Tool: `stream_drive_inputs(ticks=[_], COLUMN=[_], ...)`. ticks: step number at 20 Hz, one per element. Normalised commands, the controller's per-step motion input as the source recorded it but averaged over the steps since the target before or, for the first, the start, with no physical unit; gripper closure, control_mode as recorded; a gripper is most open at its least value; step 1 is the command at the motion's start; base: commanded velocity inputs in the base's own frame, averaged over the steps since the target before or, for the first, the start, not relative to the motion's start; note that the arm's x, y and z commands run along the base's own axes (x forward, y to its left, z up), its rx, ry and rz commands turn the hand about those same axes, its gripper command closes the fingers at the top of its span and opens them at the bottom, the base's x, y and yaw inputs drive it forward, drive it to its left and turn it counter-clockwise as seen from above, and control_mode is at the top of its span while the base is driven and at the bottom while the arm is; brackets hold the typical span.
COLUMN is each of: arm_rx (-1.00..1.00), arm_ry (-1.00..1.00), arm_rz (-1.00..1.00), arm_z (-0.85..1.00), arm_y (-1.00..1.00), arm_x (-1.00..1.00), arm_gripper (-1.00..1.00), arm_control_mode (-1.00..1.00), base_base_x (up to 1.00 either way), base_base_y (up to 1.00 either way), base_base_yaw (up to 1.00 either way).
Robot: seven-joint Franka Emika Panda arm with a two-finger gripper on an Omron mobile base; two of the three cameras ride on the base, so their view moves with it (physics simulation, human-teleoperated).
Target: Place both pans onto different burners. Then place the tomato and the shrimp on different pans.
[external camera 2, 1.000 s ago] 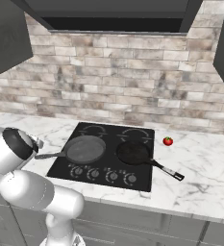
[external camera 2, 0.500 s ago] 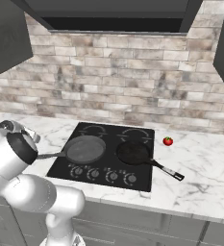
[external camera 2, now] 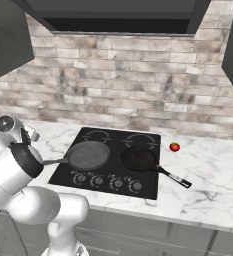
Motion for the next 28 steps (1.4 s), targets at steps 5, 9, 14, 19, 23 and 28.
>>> stream_drive_inputs(ticks=[5,9,14,19,23,28], arm_rx=[0.06,0.04,0.0,0.0,-0.03,-0.03], arm_ry=[0.03,0.11,0.16,0.12,0.07,0.01], arm_rz=[-0.04,-0.05,-0.06,-0.07,-0.05,-0.03], arm_z=[0.53,0.49,0.43,0.29,0.2,0.03], arm_y=[0.02,0.0,-0.03,-0.23,-0.39,-0.48], arm_x=[0.0,-0.05,-0.15,-0.26,-0.28,-0.3], arm_gripper=[1.0,1.0,1.0,1.0,1.0,1.0], arm_control_mode=[-1.0,-1.0,-1.0,-1.0,-1.0,-1.0], base_base_x=[0.0,0.0,0.0,0.0,0.0,0.0], base_base_y=[0.0,0.0,0.0,0.0,0.0,0.0], base_base_yaw=[0.0,0.0,0.0,0.0,0.0,0.0])
